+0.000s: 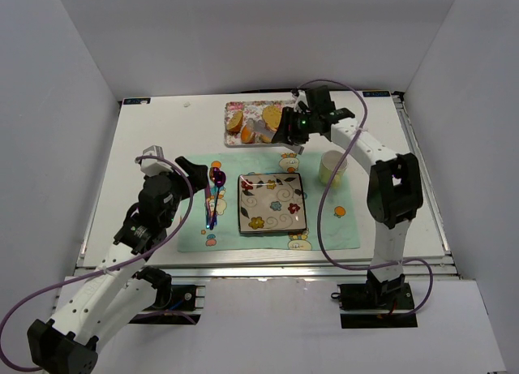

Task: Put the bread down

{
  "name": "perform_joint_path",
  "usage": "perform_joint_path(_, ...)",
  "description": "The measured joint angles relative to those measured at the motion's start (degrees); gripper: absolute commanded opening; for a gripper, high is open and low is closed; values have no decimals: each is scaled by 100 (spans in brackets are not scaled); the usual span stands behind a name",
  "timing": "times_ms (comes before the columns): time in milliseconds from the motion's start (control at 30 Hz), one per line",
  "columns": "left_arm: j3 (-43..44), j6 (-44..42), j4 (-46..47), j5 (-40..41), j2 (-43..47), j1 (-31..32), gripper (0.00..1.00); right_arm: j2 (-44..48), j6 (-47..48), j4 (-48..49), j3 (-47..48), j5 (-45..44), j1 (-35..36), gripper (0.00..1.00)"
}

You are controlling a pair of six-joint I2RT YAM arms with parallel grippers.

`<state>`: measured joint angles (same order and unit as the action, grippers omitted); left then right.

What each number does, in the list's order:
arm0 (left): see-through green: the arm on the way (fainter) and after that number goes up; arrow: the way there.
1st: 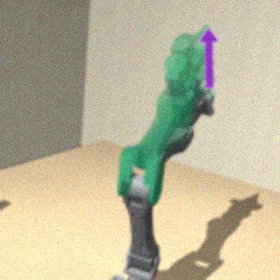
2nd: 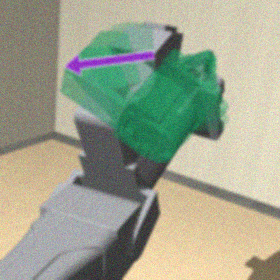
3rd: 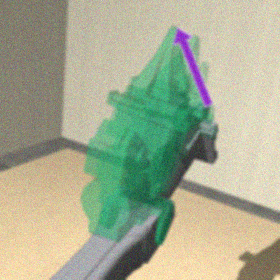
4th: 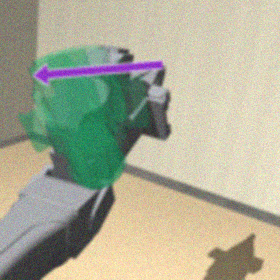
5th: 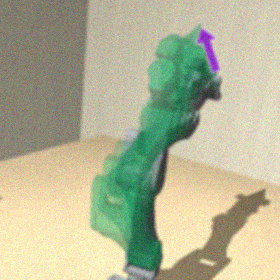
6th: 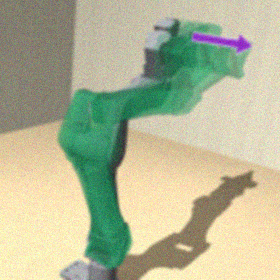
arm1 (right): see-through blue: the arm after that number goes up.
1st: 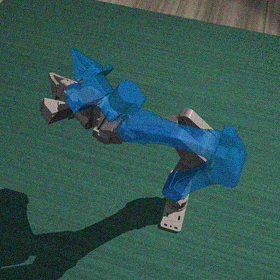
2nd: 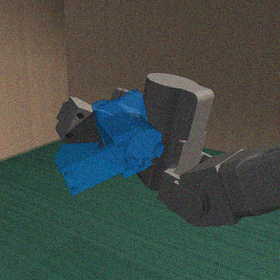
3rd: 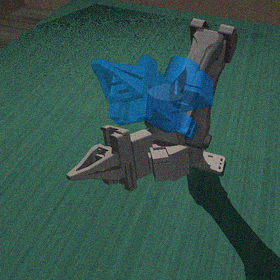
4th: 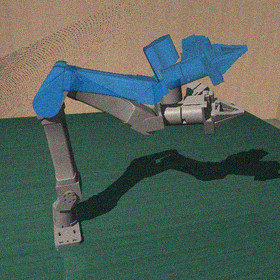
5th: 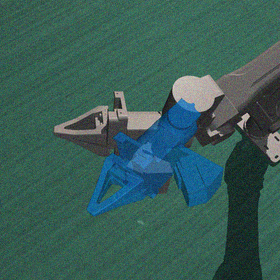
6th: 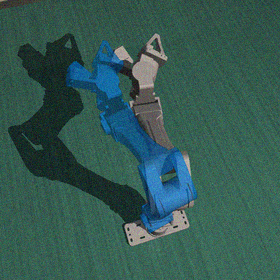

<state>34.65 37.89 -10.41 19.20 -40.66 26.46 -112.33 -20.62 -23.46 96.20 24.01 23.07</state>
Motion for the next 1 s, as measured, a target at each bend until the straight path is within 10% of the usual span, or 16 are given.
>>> perform_joint_path(733, 0, 103, -35, 74, -26, 0, 91, -549, -868, 105, 0, -448, 295, 52)
perform_joint_path(1000, 2, 109, -122, 96, -26, 0, 91, -680, -1003, 157, -2, -424, 328, 26)
